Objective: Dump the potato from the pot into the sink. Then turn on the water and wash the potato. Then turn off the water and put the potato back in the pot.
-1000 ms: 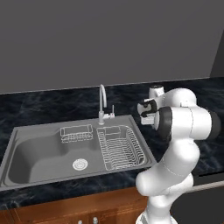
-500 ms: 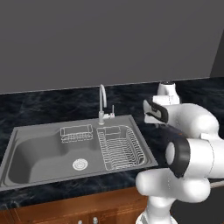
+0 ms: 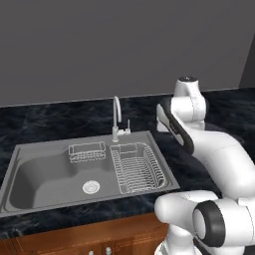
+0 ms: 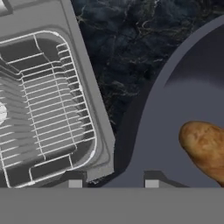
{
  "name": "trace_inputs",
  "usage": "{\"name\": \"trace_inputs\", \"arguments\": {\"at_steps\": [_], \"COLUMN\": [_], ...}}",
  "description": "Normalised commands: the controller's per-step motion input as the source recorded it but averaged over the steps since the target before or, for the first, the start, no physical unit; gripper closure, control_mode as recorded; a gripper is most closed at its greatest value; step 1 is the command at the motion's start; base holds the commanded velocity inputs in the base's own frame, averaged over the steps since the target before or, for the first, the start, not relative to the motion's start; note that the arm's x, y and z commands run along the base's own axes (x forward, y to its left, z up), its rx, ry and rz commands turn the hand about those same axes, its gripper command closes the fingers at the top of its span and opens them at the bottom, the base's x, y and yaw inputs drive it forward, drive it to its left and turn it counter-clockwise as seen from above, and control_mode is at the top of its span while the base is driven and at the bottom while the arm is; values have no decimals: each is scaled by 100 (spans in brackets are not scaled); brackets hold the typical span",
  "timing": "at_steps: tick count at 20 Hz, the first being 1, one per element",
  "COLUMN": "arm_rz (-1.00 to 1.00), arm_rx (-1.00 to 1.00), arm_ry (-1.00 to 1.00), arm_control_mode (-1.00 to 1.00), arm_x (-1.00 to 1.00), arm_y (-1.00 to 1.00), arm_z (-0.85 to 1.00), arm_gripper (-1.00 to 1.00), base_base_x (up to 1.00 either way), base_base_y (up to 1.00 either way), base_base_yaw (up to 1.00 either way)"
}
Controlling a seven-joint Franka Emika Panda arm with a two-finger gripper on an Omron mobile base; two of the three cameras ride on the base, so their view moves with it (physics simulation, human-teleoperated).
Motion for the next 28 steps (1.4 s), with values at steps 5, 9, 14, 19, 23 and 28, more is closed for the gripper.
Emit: {"name": "trace_inputs", "arguments": {"at_steps": [5, 9, 14, 19, 23, 28], "arm_rz": [0, 0, 0, 0, 0, 2], "arm_rx": [0, 0, 0, 0, 0, 0], "arm_ry": [0, 0, 0, 0, 0, 0], "arm_control_mode": [-100, -100, -100, -100, -100, -100], "arm_x": [0, -2, -7, 0, 0, 0], "arm_y": [58, 59, 70, 84, 89, 92], "arm_z": [89, 73, 51, 31, 16, 1], "arm_gripper": [100, 100, 100, 100, 100, 100], "base_base_x": [0, 0, 0, 0, 0, 0], "base_base_y": [0, 0, 0, 0, 0, 0], "base_base_yaw": [0, 0, 0, 0, 0, 0]}}
